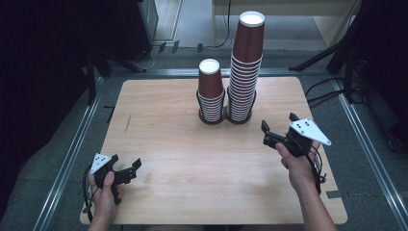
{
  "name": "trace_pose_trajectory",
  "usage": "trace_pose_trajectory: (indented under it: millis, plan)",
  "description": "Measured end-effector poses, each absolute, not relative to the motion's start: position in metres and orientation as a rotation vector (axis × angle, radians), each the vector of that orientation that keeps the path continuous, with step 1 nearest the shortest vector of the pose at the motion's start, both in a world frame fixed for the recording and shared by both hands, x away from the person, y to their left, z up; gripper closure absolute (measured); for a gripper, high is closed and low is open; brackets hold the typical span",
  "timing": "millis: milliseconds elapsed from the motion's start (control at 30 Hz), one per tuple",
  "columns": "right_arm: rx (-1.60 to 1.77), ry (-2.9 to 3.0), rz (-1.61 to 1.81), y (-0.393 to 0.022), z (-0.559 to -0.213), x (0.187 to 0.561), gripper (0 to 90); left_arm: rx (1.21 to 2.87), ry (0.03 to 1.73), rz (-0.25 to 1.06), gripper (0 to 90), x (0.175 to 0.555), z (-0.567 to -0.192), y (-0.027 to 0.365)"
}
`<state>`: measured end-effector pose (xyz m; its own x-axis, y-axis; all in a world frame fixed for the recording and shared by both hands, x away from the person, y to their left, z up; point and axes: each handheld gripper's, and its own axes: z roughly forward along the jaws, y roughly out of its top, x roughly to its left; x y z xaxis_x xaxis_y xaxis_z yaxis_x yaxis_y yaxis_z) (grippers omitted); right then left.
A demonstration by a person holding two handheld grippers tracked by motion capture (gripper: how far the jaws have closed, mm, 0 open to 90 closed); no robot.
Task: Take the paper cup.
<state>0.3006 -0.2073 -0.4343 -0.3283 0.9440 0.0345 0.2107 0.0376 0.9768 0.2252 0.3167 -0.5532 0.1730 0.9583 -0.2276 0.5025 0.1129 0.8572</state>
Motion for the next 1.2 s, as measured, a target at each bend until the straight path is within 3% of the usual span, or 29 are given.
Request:
trace_pose_trajectory:
  millis: [1200]
  plan:
    - [1.168,1.512,1.375,-0.138,-0.353,0.366,5.3,1.535,1.438,0.601,0.0,0.225,-0.553,0.316]
